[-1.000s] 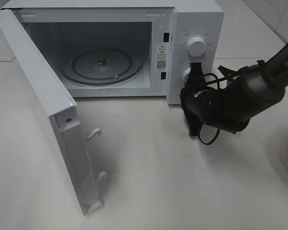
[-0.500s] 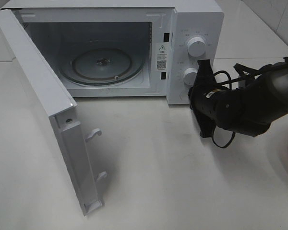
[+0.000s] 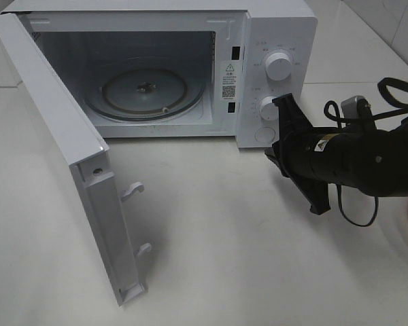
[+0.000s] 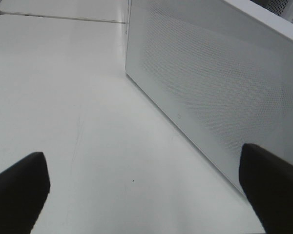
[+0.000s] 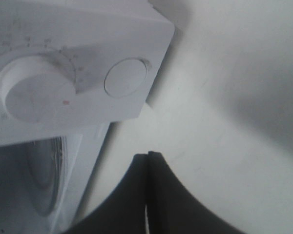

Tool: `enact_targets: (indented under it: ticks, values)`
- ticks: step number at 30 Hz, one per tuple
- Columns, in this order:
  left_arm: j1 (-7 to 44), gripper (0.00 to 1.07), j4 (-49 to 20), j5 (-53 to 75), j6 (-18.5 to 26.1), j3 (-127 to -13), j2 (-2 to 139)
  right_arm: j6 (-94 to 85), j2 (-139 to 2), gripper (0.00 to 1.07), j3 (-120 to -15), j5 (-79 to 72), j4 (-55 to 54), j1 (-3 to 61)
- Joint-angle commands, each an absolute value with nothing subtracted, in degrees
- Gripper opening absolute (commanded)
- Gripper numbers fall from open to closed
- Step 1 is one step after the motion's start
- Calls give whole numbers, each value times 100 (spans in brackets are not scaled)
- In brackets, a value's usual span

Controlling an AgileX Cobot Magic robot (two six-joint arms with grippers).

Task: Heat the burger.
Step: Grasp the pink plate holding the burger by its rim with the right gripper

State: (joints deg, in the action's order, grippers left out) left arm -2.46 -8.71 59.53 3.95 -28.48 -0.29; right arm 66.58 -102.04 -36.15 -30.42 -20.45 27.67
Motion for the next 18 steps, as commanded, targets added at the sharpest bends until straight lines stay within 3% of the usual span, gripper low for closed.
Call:
enact_targets:
  ticks: [1, 9, 18]
  values:
    - [-246, 98, -900, 5930, 372, -2836, -143, 6228, -9780, 0, -3558, -2275, -1112, 2744]
    - [-246, 98, -900, 5930, 372, -2836, -143, 5403, -9162, 0, -3558, -940, -149, 2744]
    - [-246, 98, -900, 5930, 372, -2836, -143, 3919, -8778, 2, -3890, 705, 138, 2739]
